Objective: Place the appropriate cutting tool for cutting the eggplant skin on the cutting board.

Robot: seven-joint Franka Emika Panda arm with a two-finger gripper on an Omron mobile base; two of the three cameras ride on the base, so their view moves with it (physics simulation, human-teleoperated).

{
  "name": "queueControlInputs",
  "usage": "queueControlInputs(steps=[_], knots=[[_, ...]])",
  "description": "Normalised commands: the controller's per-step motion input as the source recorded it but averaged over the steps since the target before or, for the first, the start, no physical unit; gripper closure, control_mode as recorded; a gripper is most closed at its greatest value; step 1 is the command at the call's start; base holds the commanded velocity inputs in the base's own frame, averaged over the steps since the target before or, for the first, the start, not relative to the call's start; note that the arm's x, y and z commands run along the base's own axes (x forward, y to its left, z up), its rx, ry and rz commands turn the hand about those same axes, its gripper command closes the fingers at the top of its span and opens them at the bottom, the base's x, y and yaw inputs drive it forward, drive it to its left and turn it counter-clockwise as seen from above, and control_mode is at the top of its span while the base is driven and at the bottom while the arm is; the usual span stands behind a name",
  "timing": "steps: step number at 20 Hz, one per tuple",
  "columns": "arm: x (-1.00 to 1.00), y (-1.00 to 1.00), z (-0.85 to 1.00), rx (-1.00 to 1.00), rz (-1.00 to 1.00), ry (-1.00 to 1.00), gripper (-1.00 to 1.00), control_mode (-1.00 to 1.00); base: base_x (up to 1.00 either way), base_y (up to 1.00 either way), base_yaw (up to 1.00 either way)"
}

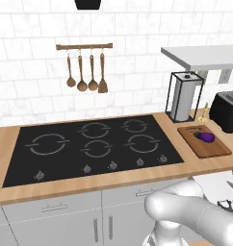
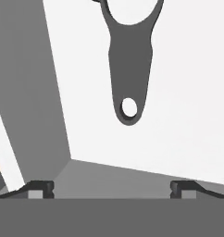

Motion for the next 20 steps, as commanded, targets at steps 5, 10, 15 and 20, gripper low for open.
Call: queueControlInputs(steps=[5, 10, 15, 20], knots=[[0.4, -0.14, -0.39, -0.01, 0.05, 0.0, -1.0, -1.0, 0.0, 0.0, 0.0], [0.45, -0.07, -0.34, -0.02, 0.02, 0.0, -1.0, -1.0, 0.0, 0.0, 0.0], [0.39, 0.0, -0.38, 0.0, 0.0, 0.0, -1.0, -1.0, 0.0, 0.0, 0.0], [0.34, 0.0, -0.44, -0.02, 0.0, 0.0, -1.0, -1.0, 0.0, 0.0, 0.0]])
